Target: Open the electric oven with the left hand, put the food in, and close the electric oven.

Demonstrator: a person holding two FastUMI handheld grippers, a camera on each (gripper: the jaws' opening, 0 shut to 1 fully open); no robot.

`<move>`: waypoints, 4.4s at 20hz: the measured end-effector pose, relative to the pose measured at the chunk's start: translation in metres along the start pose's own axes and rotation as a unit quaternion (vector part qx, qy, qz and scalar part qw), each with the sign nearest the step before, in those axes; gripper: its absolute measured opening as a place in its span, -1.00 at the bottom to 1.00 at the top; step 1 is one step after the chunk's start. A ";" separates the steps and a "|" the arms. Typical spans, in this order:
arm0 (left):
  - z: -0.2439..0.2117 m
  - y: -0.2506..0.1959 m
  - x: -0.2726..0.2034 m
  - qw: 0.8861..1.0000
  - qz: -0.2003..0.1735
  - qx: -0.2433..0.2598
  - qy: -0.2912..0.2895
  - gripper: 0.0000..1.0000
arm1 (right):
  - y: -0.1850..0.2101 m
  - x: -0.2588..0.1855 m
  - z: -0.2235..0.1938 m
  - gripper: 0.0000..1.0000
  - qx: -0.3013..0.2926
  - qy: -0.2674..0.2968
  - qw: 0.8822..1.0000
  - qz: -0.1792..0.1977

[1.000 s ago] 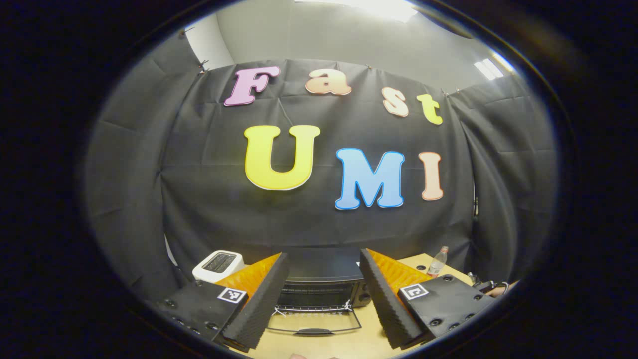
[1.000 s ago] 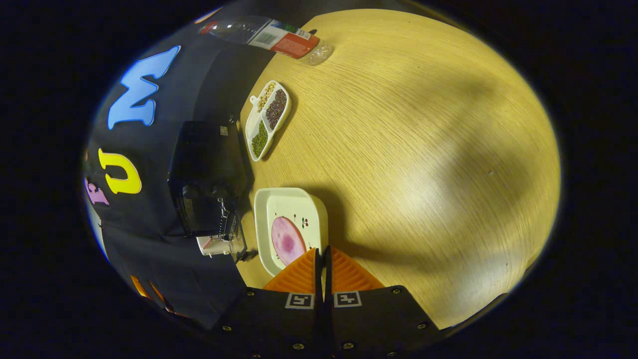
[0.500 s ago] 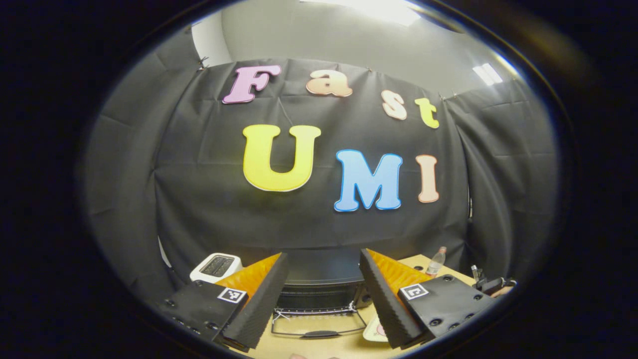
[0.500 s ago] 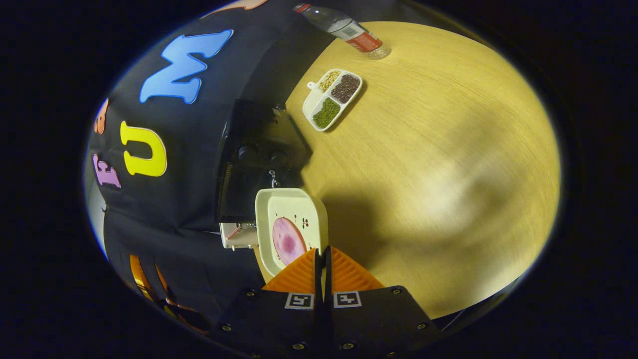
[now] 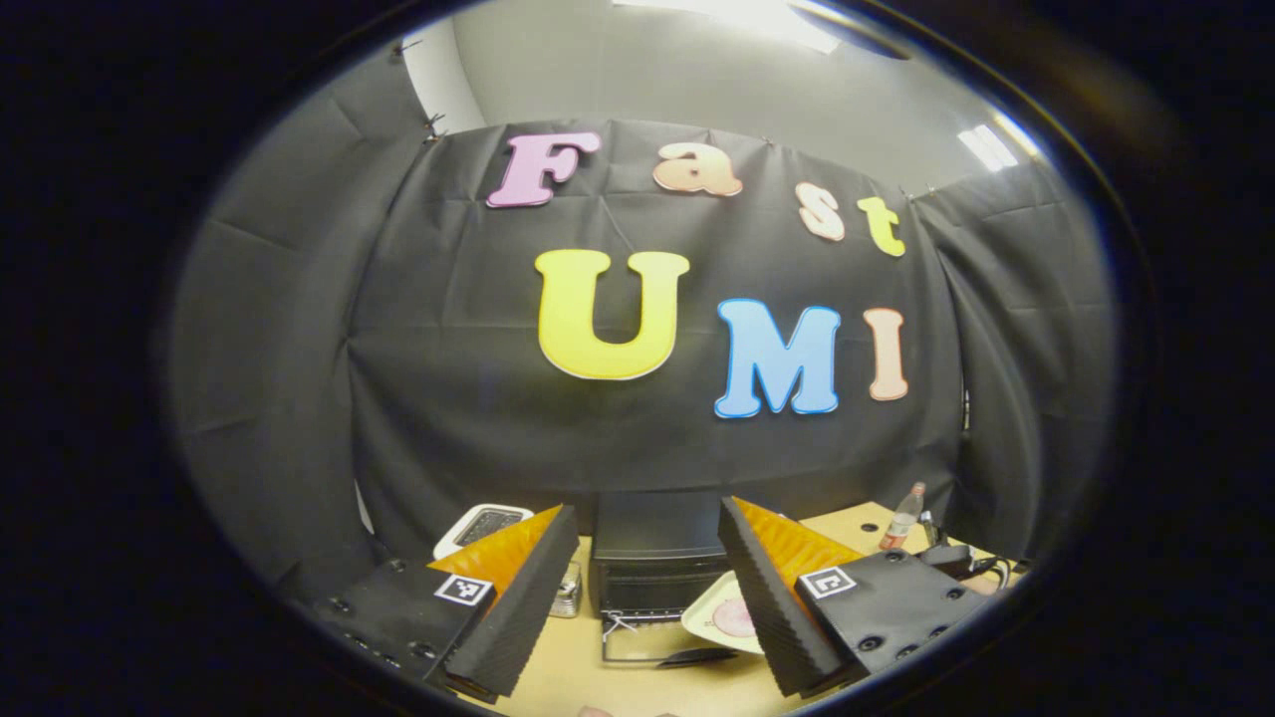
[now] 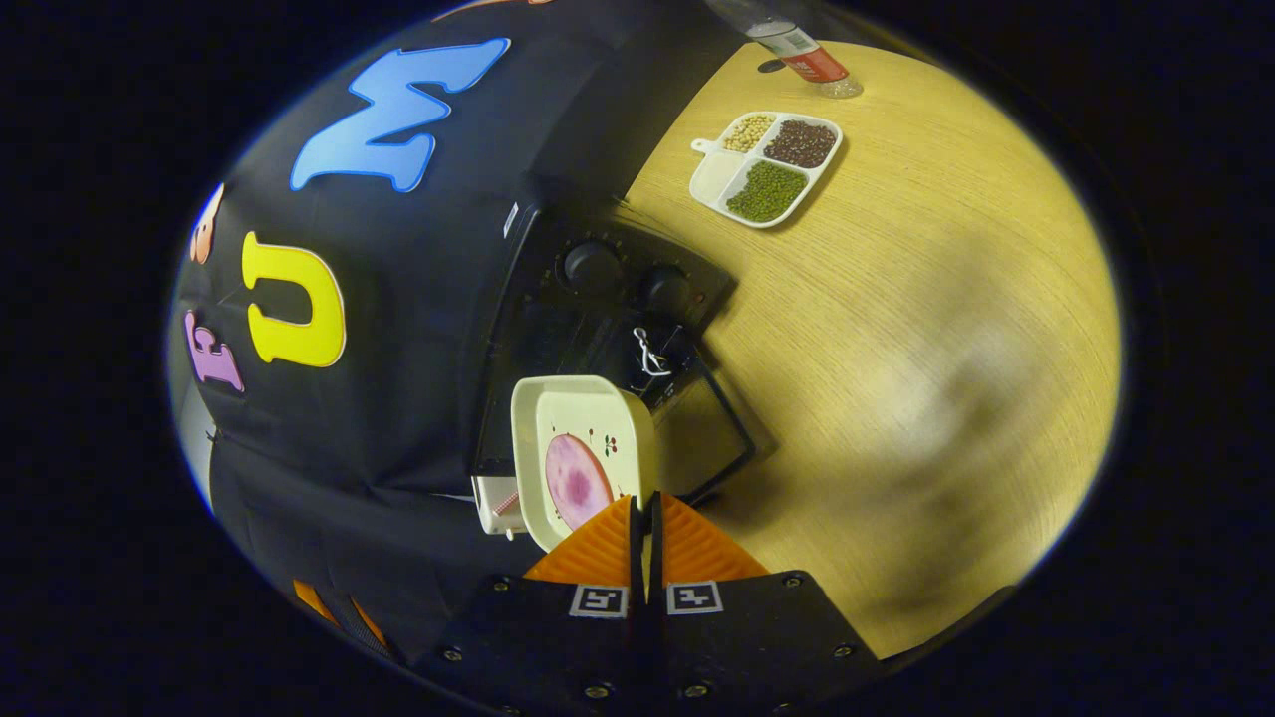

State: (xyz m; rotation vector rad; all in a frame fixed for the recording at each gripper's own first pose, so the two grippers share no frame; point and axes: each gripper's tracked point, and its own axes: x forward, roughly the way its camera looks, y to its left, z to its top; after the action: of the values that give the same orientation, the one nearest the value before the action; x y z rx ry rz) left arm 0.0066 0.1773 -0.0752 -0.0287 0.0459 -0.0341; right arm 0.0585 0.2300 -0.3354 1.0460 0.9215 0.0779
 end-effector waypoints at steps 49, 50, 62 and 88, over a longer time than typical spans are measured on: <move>-0.004 -0.083 0.013 0.999 -0.009 -0.005 0.039 1.00 | 0.088 -0.087 0.088 0.44 -0.351 -0.191 0.916 -0.048; 0.000 -0.090 0.015 0.999 -0.013 -0.001 0.036 1.00 | 0.097 -0.107 0.095 0.44 -0.379 -0.210 0.900 -0.045; -0.041 -0.144 0.036 0.994 -0.041 -0.004 0.097 1.00 | 0.183 -0.321 0.141 0.79 -0.485 -0.429 0.762 0.018; -0.353 -0.107 0.047 0.837 -0.026 0.026 0.546 0.94 | 0.130 -0.302 0.163 0.94 -0.509 -0.393 0.762 -0.075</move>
State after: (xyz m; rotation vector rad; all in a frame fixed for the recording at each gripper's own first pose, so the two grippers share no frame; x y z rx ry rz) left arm 0.0337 0.0588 -0.4264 0.0491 1.2005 -0.1046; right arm 0.0234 0.0442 -0.0211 -0.0807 0.0794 -0.0070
